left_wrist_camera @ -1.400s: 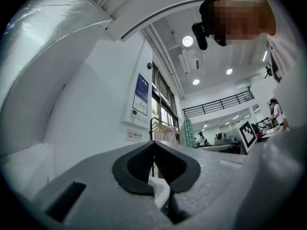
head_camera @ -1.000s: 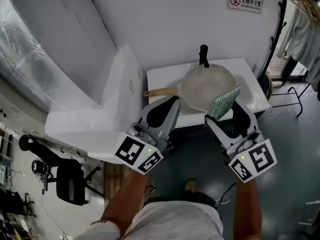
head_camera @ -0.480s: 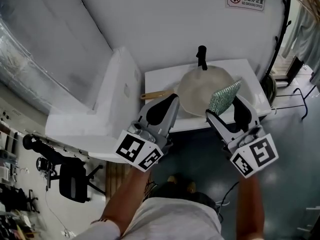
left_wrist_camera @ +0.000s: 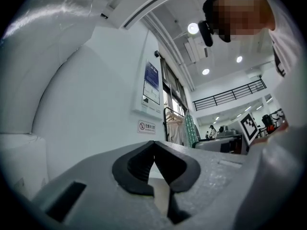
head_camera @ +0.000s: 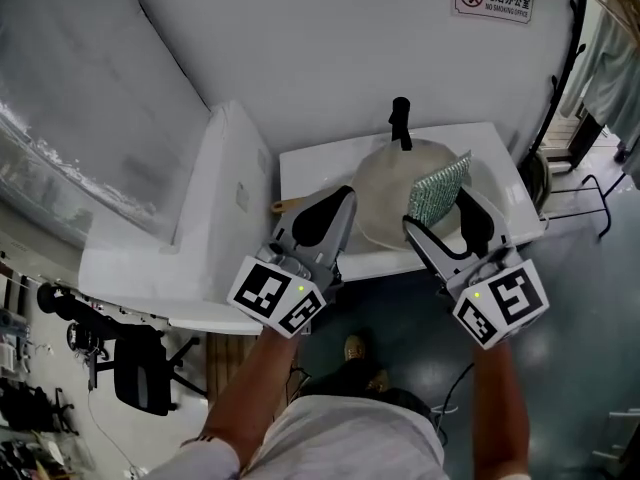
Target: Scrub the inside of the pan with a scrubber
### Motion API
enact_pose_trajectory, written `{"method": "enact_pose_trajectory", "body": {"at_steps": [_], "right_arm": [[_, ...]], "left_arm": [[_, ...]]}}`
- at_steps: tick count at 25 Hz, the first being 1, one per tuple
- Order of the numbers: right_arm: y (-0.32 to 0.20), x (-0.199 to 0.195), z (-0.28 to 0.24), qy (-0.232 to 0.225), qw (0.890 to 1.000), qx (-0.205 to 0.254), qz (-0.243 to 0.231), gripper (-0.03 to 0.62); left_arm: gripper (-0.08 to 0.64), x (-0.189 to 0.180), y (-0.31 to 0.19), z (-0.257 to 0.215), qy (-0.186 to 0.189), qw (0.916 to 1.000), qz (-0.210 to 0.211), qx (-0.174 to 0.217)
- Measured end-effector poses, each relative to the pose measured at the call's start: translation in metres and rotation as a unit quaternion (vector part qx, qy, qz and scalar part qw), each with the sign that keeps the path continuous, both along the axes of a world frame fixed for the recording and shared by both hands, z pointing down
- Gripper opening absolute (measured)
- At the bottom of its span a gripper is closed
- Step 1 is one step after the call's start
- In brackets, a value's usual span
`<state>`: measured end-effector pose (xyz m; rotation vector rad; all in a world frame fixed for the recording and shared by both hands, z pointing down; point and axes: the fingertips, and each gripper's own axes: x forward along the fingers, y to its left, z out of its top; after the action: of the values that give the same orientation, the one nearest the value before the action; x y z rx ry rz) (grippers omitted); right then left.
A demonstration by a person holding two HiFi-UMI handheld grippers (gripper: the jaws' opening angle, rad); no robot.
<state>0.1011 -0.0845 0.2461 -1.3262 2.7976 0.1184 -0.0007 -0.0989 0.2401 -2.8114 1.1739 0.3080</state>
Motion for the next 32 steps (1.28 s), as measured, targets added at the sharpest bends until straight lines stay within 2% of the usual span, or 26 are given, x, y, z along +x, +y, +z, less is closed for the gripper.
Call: {"method": "enact_pose_trajectory", "body": {"at_steps": [11, 18, 27, 32], "right_arm": [[-0.08, -0.014, 0.02, 0.032, 0.999, -0.023, 0.02, 0.339], [-0.113, -0.022, 0.027, 0.059, 0.997, -0.031, 0.029, 0.339], [-0.141, -0.025, 0.049, 0.091, 0.993, -0.075, 0.005, 0.339], [-0.153, -0.031, 0.073, 0.113, 0.986, -0.119, -0.023, 0.339]], "left_arm": [[0.017, -0.013, -0.081, 0.018, 0.004, 1.0, 0.003, -0.002], [0.017, -0.014, -0.119, 0.031, 0.003, 0.9999, 0.009, -0.008], [0.017, -0.007, -0.146, 0.056, -0.049, 0.9981, 0.015, -0.034], [0.019, -0.007, -0.157, 0.072, -0.103, 0.9935, 0.007, -0.047]]}}
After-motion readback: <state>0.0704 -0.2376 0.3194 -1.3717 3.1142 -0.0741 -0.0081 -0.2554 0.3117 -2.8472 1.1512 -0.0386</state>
